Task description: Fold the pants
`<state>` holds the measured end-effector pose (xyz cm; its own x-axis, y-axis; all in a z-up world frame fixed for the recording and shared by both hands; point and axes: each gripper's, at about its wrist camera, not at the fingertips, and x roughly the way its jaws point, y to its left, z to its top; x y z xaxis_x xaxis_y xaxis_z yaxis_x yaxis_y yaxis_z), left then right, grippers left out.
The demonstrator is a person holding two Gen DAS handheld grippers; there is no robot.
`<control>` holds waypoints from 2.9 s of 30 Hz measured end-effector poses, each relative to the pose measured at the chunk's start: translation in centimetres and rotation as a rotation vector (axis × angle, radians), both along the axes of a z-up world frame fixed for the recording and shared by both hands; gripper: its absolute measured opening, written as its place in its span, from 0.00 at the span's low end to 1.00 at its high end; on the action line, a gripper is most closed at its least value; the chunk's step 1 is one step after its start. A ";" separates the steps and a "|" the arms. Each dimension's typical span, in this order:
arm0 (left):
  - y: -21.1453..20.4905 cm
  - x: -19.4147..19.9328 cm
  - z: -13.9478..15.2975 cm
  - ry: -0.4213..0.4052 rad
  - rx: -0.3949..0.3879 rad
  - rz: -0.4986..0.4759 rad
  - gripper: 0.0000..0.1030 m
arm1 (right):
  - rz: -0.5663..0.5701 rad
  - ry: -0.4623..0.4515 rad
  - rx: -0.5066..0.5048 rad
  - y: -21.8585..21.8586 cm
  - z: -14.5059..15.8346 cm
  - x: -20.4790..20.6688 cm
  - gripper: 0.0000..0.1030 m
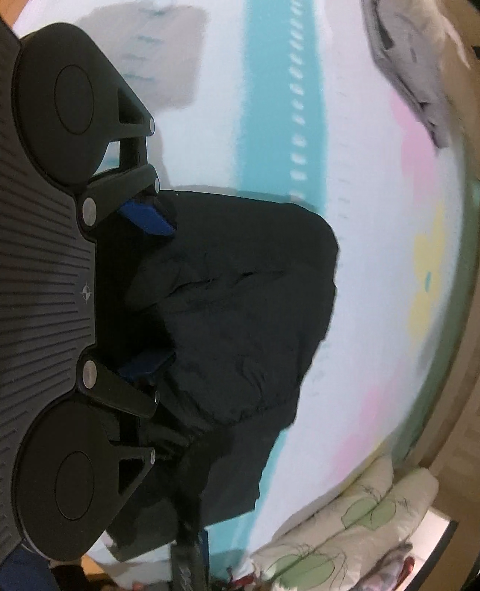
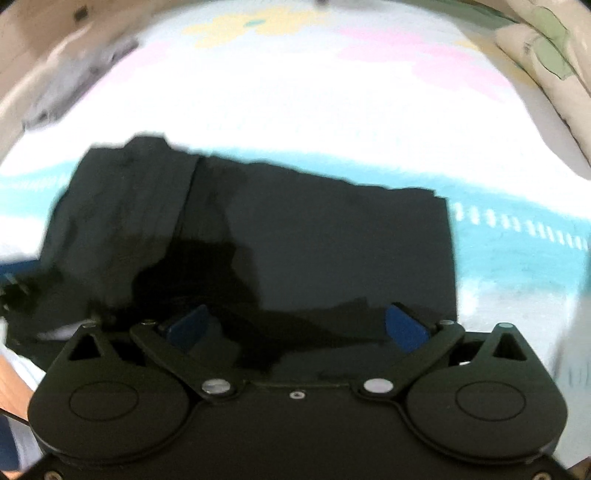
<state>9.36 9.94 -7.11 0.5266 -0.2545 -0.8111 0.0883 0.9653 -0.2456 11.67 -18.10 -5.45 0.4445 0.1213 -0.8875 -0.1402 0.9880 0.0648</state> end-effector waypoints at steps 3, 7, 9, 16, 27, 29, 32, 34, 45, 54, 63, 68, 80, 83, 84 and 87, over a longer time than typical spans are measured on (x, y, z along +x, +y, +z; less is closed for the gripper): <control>0.6 -0.3 -0.6 -0.008 -0.003 0.013 0.75 | -0.042 -0.031 0.037 -1.0 0.9 0.3 0.99; -0.1 -0.8 -0.8 -0.032 0.027 0.008 0.81 | -0.029 -0.081 0.153 -0.7 1.5 0.6 0.95; -0.4 -0.9 -0.9 -0.043 0.039 0.011 0.83 | -0.016 -0.069 0.244 -0.2 1.4 0.9 0.95; -0.6 -0.7 -1.0 -0.048 0.034 0.011 0.85 | -0.022 0.045 0.373 2.3 -1.4 2.1 0.95; -0.6 -0.6 -0.9 -0.051 0.029 0.016 0.86 | 0.084 0.003 0.291 5.2 -1.1 1.8 0.46; -0.2 -0.6 -0.5 -0.042 0.012 0.020 0.85 | 0.097 -0.038 0.262 5.8 -0.5 1.5 0.42; 0.8 -0.9 0.7 -0.061 -0.048 0.072 0.85 | 0.126 -0.089 0.236 6.2 0.8 0.8 0.34; 1.3 -1.6 1.9 -0.123 -0.074 0.114 0.85 | 0.141 -0.117 0.235 6.2 1.7 0.3 0.22; -2.4 -1.8 5.1 -0.260 -0.047 0.070 0.85 | 0.066 -0.250 0.229 0.3 7.2 -3.9 0.19; -9.1 -0.2 2.4 -0.167 0.111 -0.119 0.85 | -0.155 -0.106 0.102 -7.4 2.3 -3.3 0.20; -9.6 0.7 -1.5 -0.016 0.166 -0.119 0.93 | -0.207 -0.073 -0.022 -8.2 0.2 -2.8 0.78; -9.7 0.1 -1.8 -0.053 0.172 -0.117 0.96 | -0.137 -0.161 -0.054 -6.4 1.1 -3.3 0.90; -10.0 -1.0 -2.2 -0.121 0.159 -0.111 1.00 | -0.138 -0.010 0.014 -6.1 -4.5 -2.1 1.00; -10.0 -1.1 -2.2 -0.129 0.152 -0.115 1.00 | -0.117 -0.023 -0.009 -5.7 -4.5 -2.4 1.00; -10.0 -1.1 -2.2 -0.132 0.152 -0.114 1.00 | -0.124 -0.028 -0.009 -5.6 -4.5 -2.6 1.00; -10.1 -1.1 -2.1 -0.126 0.155 -0.109 1.00 | -0.146 -0.049 -0.013 -5.4 -4.7 -2.9 1.00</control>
